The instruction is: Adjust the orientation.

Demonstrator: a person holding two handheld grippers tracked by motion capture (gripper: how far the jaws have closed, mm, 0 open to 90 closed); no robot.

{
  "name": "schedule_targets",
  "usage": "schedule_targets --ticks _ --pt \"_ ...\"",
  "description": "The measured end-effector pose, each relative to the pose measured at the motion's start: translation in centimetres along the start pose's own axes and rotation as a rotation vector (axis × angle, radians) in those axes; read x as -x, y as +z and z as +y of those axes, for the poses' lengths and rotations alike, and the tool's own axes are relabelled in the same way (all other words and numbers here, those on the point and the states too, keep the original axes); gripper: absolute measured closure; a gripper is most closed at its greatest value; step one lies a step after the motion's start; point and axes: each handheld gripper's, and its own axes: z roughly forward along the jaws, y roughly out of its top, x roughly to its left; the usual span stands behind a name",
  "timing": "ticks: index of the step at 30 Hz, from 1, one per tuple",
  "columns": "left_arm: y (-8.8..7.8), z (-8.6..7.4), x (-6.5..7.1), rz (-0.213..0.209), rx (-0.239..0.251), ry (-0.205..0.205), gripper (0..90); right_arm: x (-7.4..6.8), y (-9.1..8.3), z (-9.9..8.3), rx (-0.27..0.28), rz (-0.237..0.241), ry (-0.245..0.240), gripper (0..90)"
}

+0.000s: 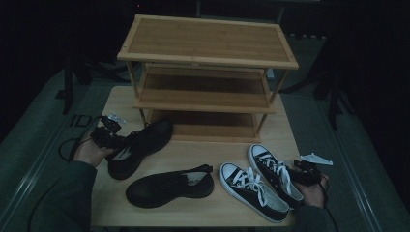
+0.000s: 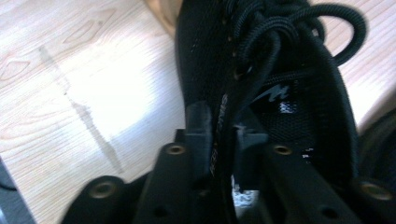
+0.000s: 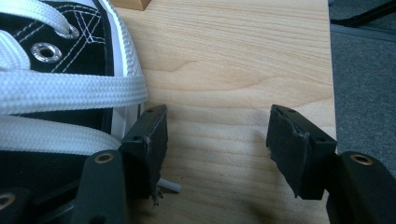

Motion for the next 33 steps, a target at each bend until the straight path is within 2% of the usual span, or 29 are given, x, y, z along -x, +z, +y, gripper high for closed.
schedule_targets --ticks 2,9,20,26,33 --pt "-0.6 0.0 0.2 -0.012 0.019 -0.002 68.3 0.0 0.0 0.0 0.0 -0.001 0.001 38.1" --pt "-2.6 0.1 0.7 -0.025 0.081 -0.015 62.5 0.0 0.0 0.0 0.001 -0.001 0.001 38.1" --pt "-3.9 0.7 3.0 -0.037 0.093 0.053 61.6 0.0 0.0 0.0 0.001 0.001 0.003 38.1" --pt "-4.6 1.1 4.4 -0.049 0.108 0.076 62.2 0.0 0.0 0.0 0.002 0.0 0.002 38.1" --pt "-4.4 1.3 6.3 -0.078 0.092 0.123 63.3 0.0 0.0 0.0 0.002 -0.001 0.002 38.1"
